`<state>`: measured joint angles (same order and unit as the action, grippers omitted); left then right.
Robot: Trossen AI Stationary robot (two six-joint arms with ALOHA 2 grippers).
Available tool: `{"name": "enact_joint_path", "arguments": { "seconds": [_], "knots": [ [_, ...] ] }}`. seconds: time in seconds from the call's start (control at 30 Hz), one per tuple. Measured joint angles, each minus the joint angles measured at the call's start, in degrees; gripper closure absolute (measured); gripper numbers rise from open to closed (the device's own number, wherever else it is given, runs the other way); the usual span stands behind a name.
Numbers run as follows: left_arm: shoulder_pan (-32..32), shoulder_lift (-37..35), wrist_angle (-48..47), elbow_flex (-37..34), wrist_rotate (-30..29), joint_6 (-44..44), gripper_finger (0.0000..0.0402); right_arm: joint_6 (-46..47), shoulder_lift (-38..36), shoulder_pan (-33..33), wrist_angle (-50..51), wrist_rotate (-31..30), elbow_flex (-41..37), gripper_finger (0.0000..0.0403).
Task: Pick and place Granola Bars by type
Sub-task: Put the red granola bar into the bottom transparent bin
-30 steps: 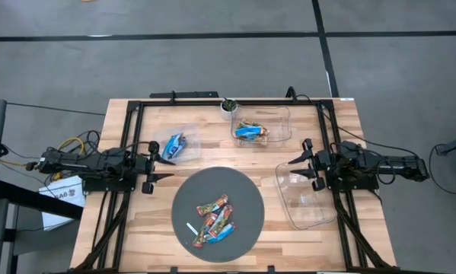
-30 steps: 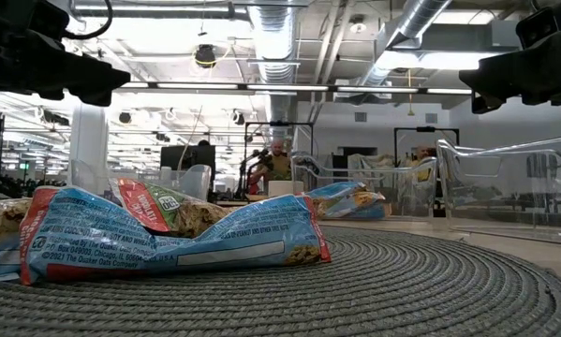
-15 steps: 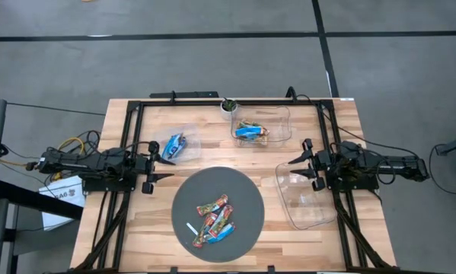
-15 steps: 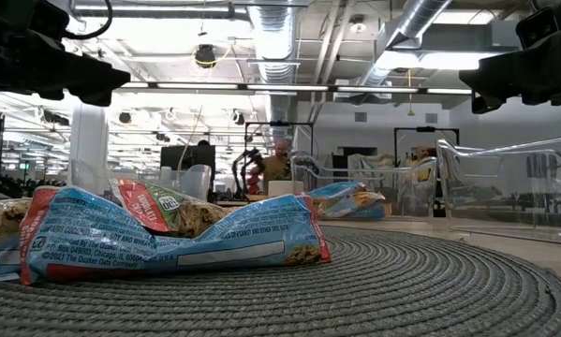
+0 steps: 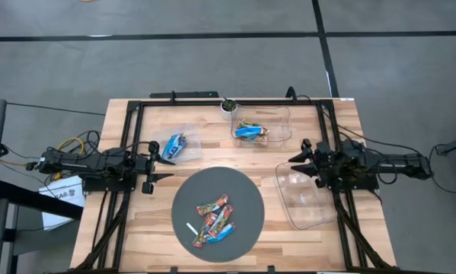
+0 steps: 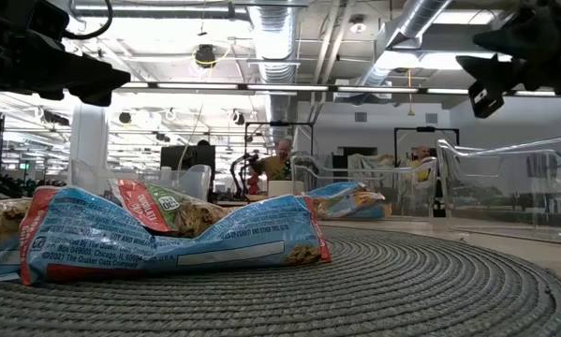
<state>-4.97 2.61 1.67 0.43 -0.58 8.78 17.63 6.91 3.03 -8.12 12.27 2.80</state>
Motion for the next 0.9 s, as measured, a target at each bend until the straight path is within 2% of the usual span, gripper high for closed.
{"name": "enact_joint_path", "arguments": {
  "seconds": [0.2, 0.43, 0.7, 0.83, 0.9],
  "knots": [
    [0.0, 0.0, 0.0, 0.0, 0.0, 0.0, 0.0239, -0.1, 13.0, 0.0, 0.3, -4.4, 6.8, 0.0268],
    [0.0, 0.0, 0.0, 0.0, 0.0, 0.0, 0.0239, -0.5, 34.2, -1.0, 0.3, -5.0, 17.5, 0.0268],
    [0.0, 0.0, 0.0, 0.0, 0.0, 0.0, 0.0239, -16.4, 58.8, -6.3, 2.2, -4.9, 33.3, 0.0268],
    [0.0, 0.0, 0.0, 0.0, 0.0, 0.0, 0.0239, -22.9, 67.7, -8.3, 8.7, -5.3, 41.6, 0.0265],
    [0.0, 0.0, 0.0, 0.0, 0.0, 0.0, 0.0239, -26.0, 71.0, -9.5, 11.1, -7.5, 45.1, 0.0264]
  ]
}}
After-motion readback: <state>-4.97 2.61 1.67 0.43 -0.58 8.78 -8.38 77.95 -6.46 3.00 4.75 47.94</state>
